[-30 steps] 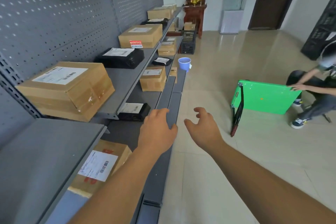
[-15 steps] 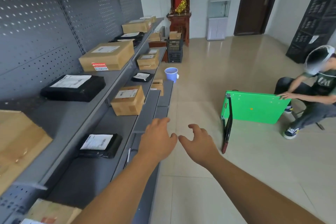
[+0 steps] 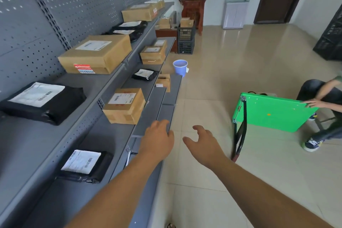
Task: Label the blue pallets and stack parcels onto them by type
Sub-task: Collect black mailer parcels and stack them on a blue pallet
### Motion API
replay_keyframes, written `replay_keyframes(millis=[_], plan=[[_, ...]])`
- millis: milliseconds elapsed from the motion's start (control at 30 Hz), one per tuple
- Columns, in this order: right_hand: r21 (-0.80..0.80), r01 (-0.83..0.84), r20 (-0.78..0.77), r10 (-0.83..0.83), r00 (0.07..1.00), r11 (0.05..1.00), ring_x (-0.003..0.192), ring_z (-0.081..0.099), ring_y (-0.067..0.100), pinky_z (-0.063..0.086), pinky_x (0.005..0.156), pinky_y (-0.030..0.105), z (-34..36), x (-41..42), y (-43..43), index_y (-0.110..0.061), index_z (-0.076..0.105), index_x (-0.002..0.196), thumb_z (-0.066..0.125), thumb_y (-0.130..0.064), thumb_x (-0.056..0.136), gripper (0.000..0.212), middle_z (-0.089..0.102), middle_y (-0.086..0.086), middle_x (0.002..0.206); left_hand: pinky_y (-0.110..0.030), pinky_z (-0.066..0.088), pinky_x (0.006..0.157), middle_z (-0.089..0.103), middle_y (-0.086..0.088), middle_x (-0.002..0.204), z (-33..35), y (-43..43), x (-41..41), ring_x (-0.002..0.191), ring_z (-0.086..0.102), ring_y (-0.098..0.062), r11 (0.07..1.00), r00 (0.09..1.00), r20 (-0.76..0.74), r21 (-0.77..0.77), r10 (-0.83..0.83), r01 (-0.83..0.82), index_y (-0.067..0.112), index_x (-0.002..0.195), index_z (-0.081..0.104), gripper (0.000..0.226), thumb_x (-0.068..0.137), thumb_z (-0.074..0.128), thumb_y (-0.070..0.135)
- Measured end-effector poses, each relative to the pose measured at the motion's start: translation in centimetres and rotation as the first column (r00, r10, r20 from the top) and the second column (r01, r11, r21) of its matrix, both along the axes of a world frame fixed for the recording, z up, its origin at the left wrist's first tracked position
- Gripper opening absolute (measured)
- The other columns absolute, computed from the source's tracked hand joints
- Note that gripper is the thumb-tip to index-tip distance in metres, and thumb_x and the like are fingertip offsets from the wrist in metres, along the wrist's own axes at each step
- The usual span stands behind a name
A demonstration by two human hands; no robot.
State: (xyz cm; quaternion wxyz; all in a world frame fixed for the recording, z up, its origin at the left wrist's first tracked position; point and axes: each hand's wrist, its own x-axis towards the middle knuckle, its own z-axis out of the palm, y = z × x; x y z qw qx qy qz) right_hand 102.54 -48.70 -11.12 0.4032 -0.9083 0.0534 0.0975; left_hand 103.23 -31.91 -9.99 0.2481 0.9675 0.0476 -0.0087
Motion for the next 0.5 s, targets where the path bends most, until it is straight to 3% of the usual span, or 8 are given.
replay_keyframes(millis=[233,500], plan=[[-0.035,-0.155,-0.031,0.154,0.988,0.987,0.131,0.047,0.029,0.044,0.101,0.040,-1.7,9.3,7.1,-0.027,0.037,0.150,0.057,-0.047,0.094,0.063,0.047,0.010,0.146,-0.046,0.047,0.100,0.044,-0.003,0.148,-3.0,6.9,7.1,0.126,0.052,-0.026,0.990,0.989,-0.074,-0.054,0.129,-0.134,0.025,0.145,0.046,0.043,0.105,0.041,0.037],[-0.036,-0.404,-0.082,0.400,0.913,0.914,0.125,0.053,0.030,0.046,0.099,0.038,-3.1,16.3,16.2,-0.019,0.040,0.148,0.056,-0.043,0.096,0.060,0.052,0.013,0.139,-0.046,0.050,0.086,0.051,-0.005,0.129,-4.3,15.0,9.5,0.108,0.053,-0.028,0.954,0.949,-0.109,-0.007,0.296,-0.299,0.026,0.128,0.051,0.029,0.102,0.040,0.028]])
